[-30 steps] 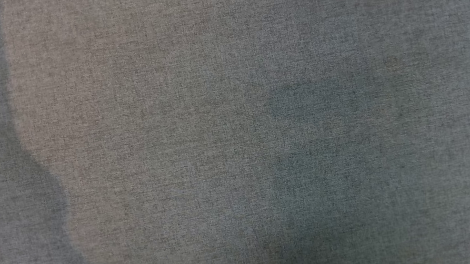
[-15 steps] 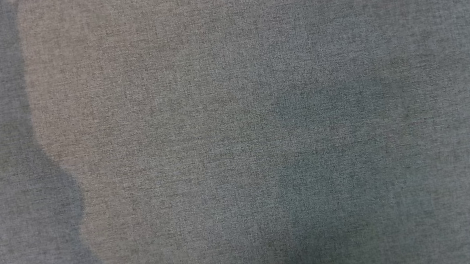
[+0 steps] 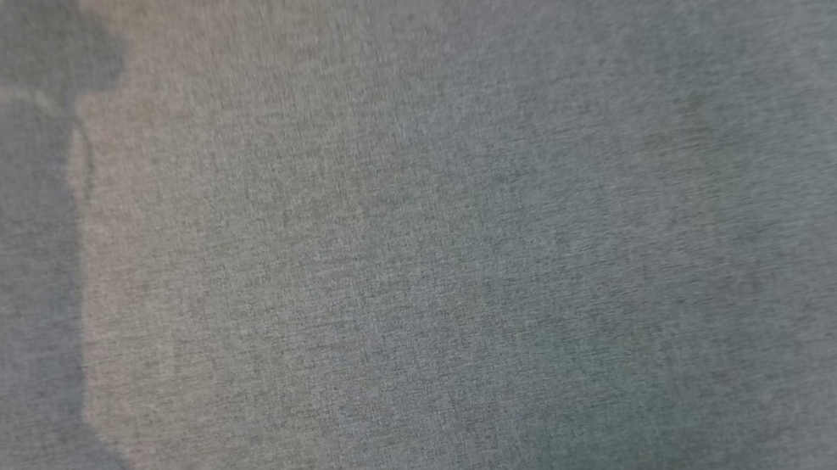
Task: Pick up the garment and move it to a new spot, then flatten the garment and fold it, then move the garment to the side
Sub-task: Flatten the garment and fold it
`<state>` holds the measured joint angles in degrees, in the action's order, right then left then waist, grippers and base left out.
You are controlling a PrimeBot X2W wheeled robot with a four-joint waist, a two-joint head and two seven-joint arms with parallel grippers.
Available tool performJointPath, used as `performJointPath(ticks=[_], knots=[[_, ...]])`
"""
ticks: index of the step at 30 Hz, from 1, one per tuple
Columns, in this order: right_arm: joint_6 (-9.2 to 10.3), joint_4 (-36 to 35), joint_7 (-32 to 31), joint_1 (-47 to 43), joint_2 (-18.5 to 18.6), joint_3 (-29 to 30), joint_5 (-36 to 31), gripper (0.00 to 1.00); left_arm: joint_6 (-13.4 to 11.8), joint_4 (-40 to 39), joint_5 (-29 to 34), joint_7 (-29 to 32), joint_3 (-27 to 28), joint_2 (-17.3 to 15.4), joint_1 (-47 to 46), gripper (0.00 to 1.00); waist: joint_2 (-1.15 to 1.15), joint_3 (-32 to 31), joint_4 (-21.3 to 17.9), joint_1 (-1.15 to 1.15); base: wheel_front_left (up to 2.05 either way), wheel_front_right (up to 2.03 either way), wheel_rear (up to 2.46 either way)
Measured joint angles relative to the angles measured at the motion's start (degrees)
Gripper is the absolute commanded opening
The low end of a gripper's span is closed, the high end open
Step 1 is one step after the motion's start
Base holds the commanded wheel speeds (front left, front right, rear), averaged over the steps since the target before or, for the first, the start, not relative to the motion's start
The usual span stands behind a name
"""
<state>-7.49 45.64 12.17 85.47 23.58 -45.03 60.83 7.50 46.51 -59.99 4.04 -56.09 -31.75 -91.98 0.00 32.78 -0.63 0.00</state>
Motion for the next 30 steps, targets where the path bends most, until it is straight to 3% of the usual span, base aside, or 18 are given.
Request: performJointPath(ticks=[17, 30], knots=[[0.0, -13.2, -10.6, -23.9, 7.1, -17.0, 15.6, 0.0, -0.3, -18.6, -17.7, 8.3, -6.9, -13.9, 30.1, 0.0, 0.0, -16.8, -1.8, 0.0, 0.0, 0.0, 0.0], [0.01, -26.7, -19.8, -35.9, 18.1, -23.5, 24.9, 0.0, -9.2, -44.2, -24.8, 8.2, -11.2, -23.2, 49.6, 0.0, 0.0, -25.8, -1.8, 0.0, 0.0, 0.0, 0.0]])
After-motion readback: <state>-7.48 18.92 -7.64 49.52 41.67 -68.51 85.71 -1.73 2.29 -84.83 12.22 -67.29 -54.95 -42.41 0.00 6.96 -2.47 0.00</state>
